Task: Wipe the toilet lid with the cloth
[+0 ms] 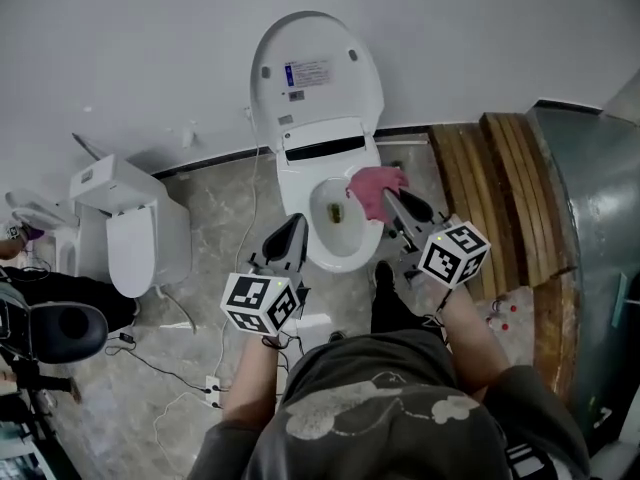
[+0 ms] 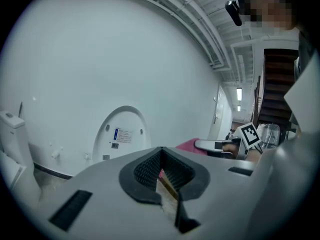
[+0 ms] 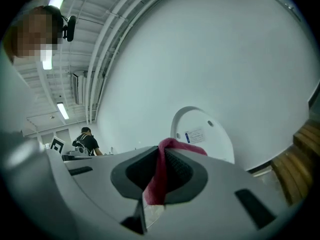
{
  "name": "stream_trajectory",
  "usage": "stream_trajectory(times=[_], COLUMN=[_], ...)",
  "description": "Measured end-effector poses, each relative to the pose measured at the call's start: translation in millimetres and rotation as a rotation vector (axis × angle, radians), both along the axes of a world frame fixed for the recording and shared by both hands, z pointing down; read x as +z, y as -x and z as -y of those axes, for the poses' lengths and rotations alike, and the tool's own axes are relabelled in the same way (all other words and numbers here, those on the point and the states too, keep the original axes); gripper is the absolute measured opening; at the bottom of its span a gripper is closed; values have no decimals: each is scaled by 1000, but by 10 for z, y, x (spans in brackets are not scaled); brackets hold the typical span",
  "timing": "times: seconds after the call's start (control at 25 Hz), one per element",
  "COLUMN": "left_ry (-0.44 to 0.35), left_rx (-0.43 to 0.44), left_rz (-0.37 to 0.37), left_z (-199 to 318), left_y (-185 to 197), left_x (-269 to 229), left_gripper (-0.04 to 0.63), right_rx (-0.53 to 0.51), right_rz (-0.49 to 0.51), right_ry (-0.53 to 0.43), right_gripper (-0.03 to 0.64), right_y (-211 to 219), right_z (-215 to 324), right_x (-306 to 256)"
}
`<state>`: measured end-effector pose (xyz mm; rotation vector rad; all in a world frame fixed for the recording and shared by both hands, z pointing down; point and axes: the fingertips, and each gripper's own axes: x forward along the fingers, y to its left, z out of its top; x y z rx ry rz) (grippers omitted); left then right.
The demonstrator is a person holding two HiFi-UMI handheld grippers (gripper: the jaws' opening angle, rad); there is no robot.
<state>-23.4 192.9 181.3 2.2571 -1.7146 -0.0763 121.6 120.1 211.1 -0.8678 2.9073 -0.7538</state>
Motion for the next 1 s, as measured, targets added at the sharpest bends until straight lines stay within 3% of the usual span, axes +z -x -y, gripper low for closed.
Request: stream_trajectory(times=[0.52,0.72,1.0], left_ry=[32,66,101], left_rx=[-126,-144,-163], left_rz=[27,33,41], left_z=[1268,1487,1621], left_y=[-325,-436,-301], left_x=[-77,13,113], left_gripper=[8,8,8], right_rx=[-118,-178,-194], right_rz=[29,9,7], right_ry=[58,54,87], right_gripper=[40,40,40], right_y=[-229,-192,-77], right_z=[1340,1611,1719], right_x=[105,182,297])
